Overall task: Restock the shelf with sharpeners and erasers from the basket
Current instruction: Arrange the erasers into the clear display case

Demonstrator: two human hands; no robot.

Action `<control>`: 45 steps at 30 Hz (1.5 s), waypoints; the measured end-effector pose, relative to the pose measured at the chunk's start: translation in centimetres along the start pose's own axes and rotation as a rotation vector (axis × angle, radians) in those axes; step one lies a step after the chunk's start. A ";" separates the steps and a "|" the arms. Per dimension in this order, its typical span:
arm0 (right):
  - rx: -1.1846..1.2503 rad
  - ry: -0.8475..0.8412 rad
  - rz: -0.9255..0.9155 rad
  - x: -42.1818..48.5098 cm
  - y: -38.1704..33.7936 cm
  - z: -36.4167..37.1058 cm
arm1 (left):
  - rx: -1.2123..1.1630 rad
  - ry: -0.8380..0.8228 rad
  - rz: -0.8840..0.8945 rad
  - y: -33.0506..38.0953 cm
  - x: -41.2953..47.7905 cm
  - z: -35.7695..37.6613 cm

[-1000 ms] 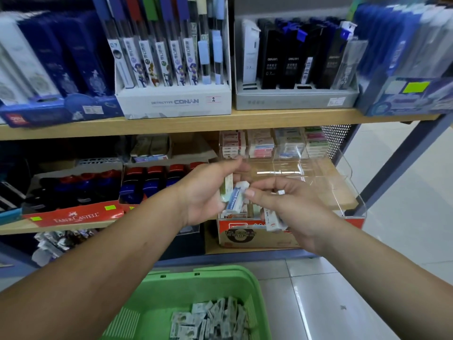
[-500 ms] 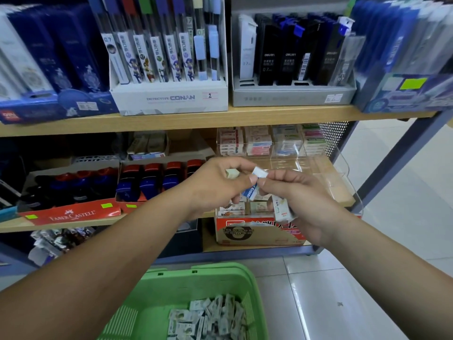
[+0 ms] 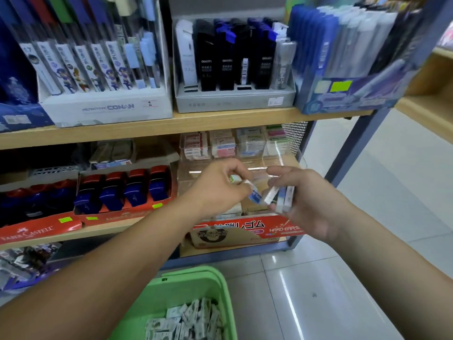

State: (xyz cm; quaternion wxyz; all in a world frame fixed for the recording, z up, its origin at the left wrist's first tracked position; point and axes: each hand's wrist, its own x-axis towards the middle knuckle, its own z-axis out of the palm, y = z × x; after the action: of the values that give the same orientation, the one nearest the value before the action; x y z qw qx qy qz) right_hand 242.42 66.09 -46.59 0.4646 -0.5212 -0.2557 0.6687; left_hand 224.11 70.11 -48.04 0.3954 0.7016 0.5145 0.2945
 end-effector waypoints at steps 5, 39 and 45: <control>-0.036 0.152 -0.073 -0.4 -0.5 -2.9 | 0.271 -0.112 -0.043 -0.1 2.8 2.7; -0.187 0.280 -0.313 1.3 1.6 -2.0 | -0.006 -0.071 -0.202 0.6 2.4 0.7; -0.199 0.219 -0.312 1.6 1.9 -1.2 | -0.540 -0.189 -0.365 0.4 1.7 0.8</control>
State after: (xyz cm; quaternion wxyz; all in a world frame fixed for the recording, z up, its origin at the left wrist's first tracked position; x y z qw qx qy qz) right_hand 242.84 66.48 -49.34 0.5334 -0.5882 -0.3461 0.4996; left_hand 225.49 71.51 -48.09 0.6592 0.4922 0.4959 0.2780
